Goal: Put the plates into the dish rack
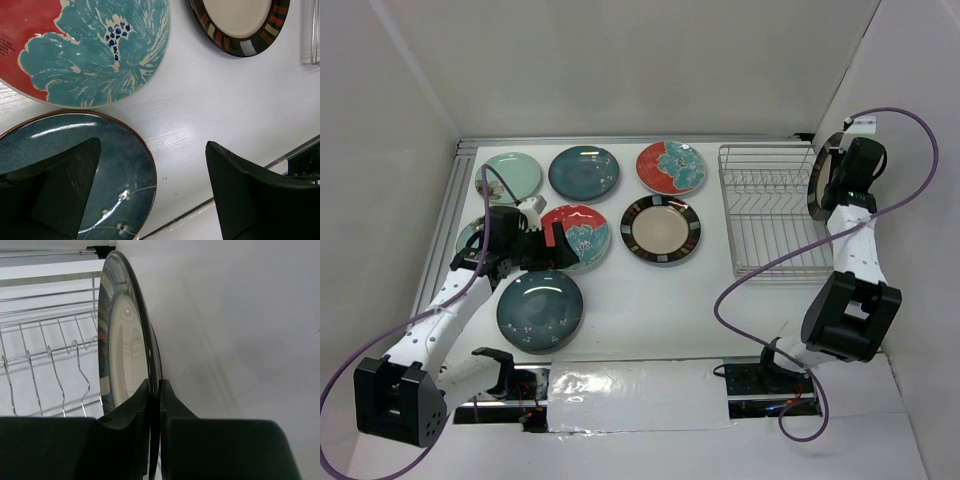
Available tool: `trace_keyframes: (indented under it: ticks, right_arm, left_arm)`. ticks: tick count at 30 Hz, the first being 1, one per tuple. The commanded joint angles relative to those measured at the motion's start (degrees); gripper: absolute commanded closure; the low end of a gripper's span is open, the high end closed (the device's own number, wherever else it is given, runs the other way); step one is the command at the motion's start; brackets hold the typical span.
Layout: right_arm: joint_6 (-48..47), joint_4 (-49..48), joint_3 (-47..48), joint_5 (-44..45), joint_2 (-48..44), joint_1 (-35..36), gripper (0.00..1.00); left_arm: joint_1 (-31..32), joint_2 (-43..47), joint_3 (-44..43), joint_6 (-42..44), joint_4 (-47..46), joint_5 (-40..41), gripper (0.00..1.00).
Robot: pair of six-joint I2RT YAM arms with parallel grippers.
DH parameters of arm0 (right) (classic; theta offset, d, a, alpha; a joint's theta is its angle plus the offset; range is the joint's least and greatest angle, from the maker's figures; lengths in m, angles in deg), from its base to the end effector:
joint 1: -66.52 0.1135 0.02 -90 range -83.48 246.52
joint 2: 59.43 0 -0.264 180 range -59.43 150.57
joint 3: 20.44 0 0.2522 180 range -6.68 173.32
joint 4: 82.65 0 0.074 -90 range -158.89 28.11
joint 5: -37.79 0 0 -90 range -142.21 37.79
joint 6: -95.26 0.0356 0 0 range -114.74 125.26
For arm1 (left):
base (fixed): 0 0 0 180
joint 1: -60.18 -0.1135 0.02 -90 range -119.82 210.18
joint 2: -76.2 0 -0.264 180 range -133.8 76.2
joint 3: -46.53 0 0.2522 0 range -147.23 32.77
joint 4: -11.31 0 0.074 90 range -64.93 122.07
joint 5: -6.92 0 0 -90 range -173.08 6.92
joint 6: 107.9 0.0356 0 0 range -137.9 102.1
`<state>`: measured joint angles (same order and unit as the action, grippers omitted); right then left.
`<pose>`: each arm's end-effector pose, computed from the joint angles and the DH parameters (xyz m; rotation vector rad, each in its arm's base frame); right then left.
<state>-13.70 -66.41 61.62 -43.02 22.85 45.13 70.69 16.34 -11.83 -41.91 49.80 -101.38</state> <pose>0.3158 -0.1298 0.3432 0.1544 1.8969 -0.6329 0.2164 -0.0515 0.2659 -0.0992 2.3156 -0.6754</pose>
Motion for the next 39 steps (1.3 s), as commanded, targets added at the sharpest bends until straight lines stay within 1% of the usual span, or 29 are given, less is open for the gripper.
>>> trace_keyframes:
  ticks: [1, 9, 22, 24, 33, 39]
  right_arm:
    - [-1.17, -14.70, 6.85, -0.23, -0.89, -0.23, 1.00]
    - [-2.92, -14.70, 12.47, -0.84, 0.25, -0.23, 1.00]
    - [-8.89, -15.84, 13.53, -1.37, 4.72, -0.76, 1.00]
    - [-8.90, -16.36, 13.53, -2.51, 5.25, -0.76, 1.00]
    - [-7.67, -16.37, 10.19, -4.18, 7.02, -0.76, 1.00]
    - [-6.44, -16.89, 4.40, -5.24, 8.16, -0.76, 1.00]
  left_arm:
    - [-0.39, -0.44, 0.04, 1.25, -2.14, -1.29, 0.02]
    - [-0.92, -0.97, 0.04, 1.25, -2.14, -0.77, 0.02]
    - [-1.45, -2.64, 0.04, 1.77, -2.14, -0.77, 0.02]
    - [-1.45, -2.64, 0.04, 1.77, -2.14, -0.77, 0.02]
    - [-1.97, -3.77, 0.04, 2.30, -2.14, -0.77, 0.02]
    - [-1.98, -3.78, 0.04, 2.30, -2.14, -0.77, 0.02]
